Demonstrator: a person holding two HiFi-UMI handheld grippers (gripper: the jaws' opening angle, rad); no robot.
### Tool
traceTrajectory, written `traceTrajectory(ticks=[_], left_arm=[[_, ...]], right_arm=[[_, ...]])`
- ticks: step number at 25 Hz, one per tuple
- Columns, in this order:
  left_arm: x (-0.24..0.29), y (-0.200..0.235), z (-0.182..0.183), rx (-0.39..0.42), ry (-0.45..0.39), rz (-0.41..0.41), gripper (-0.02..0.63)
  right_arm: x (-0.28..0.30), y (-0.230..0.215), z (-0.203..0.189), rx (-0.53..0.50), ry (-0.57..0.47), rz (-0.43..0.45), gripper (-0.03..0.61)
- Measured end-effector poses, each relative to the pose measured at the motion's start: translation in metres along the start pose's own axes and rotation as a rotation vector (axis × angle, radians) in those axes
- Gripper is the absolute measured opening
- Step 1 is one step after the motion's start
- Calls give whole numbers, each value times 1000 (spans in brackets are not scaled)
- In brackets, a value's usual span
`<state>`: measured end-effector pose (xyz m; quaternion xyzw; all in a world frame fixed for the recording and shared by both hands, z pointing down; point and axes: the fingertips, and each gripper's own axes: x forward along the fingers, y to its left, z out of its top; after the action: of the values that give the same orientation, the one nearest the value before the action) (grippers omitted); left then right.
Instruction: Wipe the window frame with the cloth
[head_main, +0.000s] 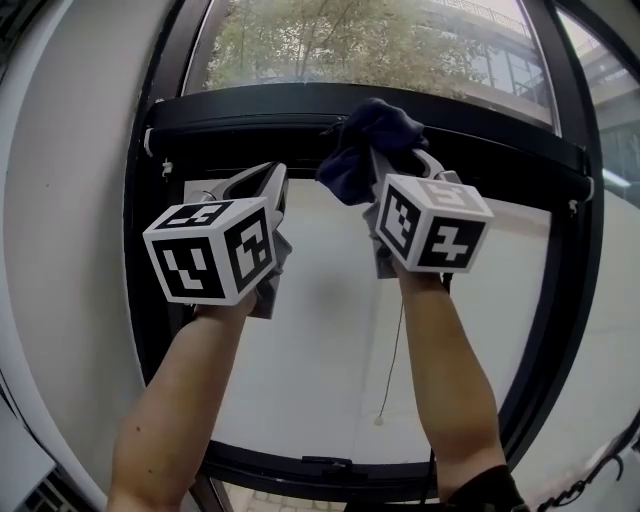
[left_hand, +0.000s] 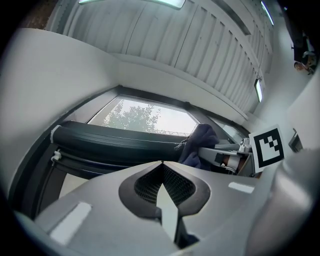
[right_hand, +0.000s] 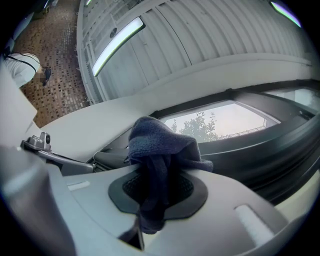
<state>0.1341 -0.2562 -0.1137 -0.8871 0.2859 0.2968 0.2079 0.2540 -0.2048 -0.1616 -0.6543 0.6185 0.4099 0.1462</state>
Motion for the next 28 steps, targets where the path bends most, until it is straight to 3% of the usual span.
traceTrajectory(ticks=[6,10,28], left_arm=[[20,-52,0,32,1,-40,-8],[35,-87,-2,-14,-9,-62,-8],[95,-228,-32,-59,24,-164,-8]], right_arm=[[-24,-44,4,2,2,-26,60],[-45,-82,7,-3,-2,-60,60],[-129,-226,16,-19,7,-138,60]])
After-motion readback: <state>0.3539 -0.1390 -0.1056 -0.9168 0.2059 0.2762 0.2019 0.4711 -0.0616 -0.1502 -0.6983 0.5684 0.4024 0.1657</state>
